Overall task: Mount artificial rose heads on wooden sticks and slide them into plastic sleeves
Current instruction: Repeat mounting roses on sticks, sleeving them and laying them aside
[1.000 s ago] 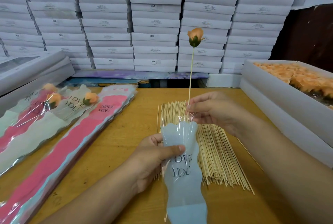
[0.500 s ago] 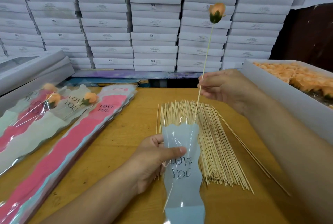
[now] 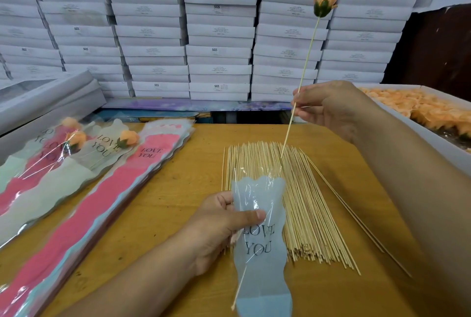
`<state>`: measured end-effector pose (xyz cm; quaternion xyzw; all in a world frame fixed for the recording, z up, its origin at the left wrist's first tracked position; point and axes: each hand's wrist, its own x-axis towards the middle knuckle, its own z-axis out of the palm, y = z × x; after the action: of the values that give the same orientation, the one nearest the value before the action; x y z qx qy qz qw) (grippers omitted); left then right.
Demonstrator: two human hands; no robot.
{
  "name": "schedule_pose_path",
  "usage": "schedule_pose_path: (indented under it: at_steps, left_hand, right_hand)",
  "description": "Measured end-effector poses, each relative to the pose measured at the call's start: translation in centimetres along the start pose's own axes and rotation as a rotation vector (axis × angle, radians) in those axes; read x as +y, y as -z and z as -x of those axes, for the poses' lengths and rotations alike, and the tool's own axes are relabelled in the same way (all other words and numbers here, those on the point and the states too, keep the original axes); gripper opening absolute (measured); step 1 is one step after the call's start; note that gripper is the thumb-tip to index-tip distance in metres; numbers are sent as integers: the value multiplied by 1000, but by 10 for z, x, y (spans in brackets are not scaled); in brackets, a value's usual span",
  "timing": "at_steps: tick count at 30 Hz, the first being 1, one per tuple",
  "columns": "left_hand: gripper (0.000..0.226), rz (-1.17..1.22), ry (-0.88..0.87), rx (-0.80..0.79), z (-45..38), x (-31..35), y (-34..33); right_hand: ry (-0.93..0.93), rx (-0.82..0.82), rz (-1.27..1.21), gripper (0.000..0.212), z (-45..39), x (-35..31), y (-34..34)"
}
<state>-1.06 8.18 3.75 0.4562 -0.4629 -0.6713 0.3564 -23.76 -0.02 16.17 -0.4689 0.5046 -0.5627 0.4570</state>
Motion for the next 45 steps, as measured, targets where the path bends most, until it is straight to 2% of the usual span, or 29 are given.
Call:
schedule_pose_path:
  at_steps: [15, 23, 26, 30, 33, 39, 45]
  left_hand:
    - [40, 11, 4, 3, 0, 1, 1]
    - [33, 18, -15, -2, -1, -1, 2]
    - [27, 18, -23, -4, -1, -1, 1]
    - [42, 21, -18, -19, 0, 0, 0]
    - [40, 20, -16, -40, 1, 1, 0]
    - [34, 23, -19, -33, 1, 0, 1]
    - [42, 6, -16, -37, 2, 1, 0]
  right_hand:
    - [-65, -120, 80, 8, 11, 17, -10]
    - [-91, -175, 108, 6, 17, 33, -19]
    - [-71, -149, 116, 7, 17, 31, -19]
    - [-22, -74, 94, 8, 14, 20, -16]
    - [15, -36, 47, 8, 11, 13, -15]
    - [36, -34, 30, 8, 11, 9, -17]
    - [43, -12, 18, 6, 12, 6, -15]
